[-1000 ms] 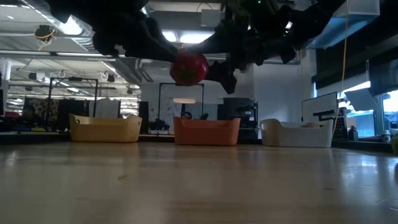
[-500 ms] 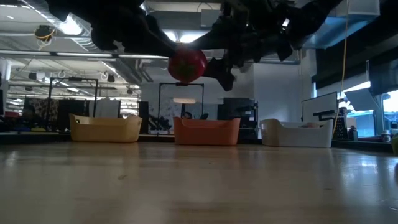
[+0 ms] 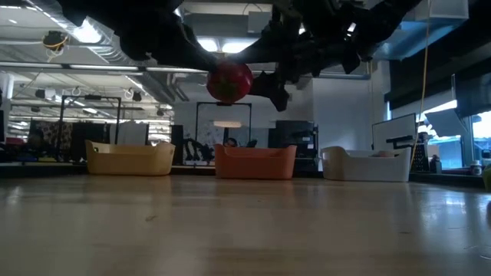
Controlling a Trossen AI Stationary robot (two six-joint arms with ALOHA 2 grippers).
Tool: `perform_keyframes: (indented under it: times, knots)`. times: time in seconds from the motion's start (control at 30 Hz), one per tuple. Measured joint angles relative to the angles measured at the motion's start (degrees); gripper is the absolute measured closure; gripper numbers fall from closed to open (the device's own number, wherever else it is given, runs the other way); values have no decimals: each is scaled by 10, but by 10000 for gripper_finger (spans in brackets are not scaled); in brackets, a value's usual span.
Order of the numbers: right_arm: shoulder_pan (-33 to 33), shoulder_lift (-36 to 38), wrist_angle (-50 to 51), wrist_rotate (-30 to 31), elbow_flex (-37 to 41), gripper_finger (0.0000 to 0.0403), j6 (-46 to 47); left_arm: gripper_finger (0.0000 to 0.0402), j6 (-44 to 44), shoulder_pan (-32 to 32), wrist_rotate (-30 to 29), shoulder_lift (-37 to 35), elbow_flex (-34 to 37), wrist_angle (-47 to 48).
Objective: Sort produce into baskets
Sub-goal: Put the tomato into the white bin
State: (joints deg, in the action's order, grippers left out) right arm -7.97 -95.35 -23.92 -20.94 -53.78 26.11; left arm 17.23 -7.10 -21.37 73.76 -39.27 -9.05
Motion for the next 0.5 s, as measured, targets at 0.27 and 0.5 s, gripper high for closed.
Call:
perform_keyframes:
  times: [0.27,0.5]
  knots:
    - [-4,0,4,7,0,173,-8,152,-52,7,-3,5,-3,5]
    - [-4,0,2,6,1,173,-9,152,-60,4,-4,5,-12,24]
